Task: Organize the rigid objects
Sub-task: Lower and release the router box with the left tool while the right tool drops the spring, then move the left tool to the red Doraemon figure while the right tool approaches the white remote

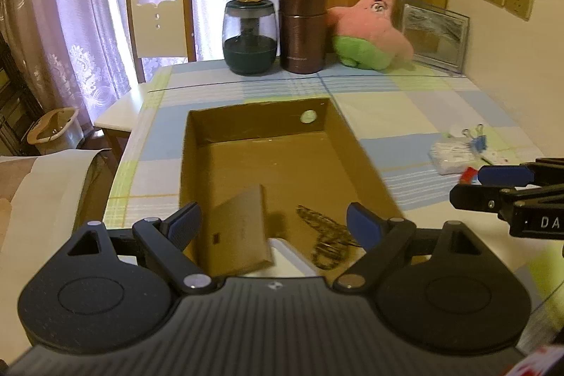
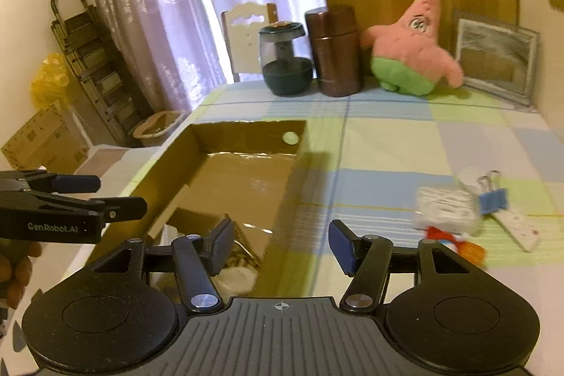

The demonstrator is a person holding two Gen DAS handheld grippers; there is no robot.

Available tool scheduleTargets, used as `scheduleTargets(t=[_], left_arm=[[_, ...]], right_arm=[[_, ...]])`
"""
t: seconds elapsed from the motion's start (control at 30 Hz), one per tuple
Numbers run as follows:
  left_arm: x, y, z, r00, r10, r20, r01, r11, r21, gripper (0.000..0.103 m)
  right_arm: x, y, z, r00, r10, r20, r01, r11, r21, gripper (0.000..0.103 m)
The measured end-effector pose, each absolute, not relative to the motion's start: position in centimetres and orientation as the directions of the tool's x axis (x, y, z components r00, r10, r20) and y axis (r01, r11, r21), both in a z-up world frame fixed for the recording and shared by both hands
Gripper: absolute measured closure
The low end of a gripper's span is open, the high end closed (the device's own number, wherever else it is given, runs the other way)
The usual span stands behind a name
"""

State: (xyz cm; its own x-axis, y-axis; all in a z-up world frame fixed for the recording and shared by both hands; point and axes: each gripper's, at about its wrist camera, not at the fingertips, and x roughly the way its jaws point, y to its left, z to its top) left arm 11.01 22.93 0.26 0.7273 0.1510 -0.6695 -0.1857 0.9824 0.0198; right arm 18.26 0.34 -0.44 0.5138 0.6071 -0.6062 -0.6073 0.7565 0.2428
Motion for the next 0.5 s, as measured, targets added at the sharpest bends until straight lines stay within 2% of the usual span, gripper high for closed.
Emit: scheduleTargets(t=[0.5], left_arm=[[7.5,16.4,2.8,0.750,0.120,-0.651,-0.160,0.987,-0.003,0.016]], right_arm=[[14.3,-7.0,2.2,0.589,0.547,-0.595,-0.542,0.813,0.211,0.043]])
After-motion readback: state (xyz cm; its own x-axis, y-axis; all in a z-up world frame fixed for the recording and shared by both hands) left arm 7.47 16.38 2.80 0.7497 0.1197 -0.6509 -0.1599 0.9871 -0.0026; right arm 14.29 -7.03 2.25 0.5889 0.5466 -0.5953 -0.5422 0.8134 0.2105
